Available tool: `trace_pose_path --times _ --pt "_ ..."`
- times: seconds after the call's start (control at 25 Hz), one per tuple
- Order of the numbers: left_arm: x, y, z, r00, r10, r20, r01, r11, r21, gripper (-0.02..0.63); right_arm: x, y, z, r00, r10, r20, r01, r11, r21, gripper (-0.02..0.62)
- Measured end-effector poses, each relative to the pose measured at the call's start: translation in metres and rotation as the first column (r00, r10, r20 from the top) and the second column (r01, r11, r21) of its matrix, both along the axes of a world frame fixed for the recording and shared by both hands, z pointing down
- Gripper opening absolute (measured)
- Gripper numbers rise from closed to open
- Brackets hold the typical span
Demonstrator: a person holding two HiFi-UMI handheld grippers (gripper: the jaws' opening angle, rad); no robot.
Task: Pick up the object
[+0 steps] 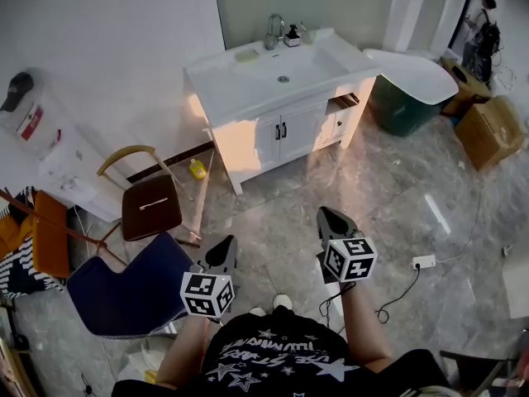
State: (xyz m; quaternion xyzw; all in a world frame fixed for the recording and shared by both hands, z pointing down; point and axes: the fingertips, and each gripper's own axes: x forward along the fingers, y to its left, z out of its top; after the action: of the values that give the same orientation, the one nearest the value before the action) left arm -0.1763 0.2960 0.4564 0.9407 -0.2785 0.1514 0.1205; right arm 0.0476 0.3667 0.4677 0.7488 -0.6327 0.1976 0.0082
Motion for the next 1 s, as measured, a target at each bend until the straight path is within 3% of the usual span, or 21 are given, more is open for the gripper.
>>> trace_pose_path --times 0.12,0.32,0.52,0.76,1.0 --pt "0.007 0.001 0.003 1.000 -0.011 0.004 0.011 1.000 0.016 0.015 0.009 -0.006 0.006 0.999 -0.036 -0.003 0.036 0.999 0.003 0.020" --pt "0.007 -0.005 0.009 0.998 -0.065 0.021 0.065 0.998 0.002 0.015 0.014 -0.022 0.010 0.997 -0.076 0.001 0.076 0.997 0.004 0.160" --pt "-0.001 -0.029 0.015 0.993 -0.110 0.036 0.111 0.994 -0.013 0.015 0.014 -0.048 0.019 0.995 -0.104 0.008 0.104 0.994 -0.028 0.246" --pt "-0.002 -0.079 0.022 0.988 -0.153 0.029 0.154 0.987 -0.035 0.015 0.019 -0.090 0.031 0.993 -0.112 0.022 0.113 0.992 -0.055 0.270" --pt "0.022 -0.161 0.037 0.991 -0.133 0.034 0.134 0.990 -0.032 0.015 0.041 -0.159 0.040 0.995 -0.093 0.020 0.095 0.993 -0.075 0.270"
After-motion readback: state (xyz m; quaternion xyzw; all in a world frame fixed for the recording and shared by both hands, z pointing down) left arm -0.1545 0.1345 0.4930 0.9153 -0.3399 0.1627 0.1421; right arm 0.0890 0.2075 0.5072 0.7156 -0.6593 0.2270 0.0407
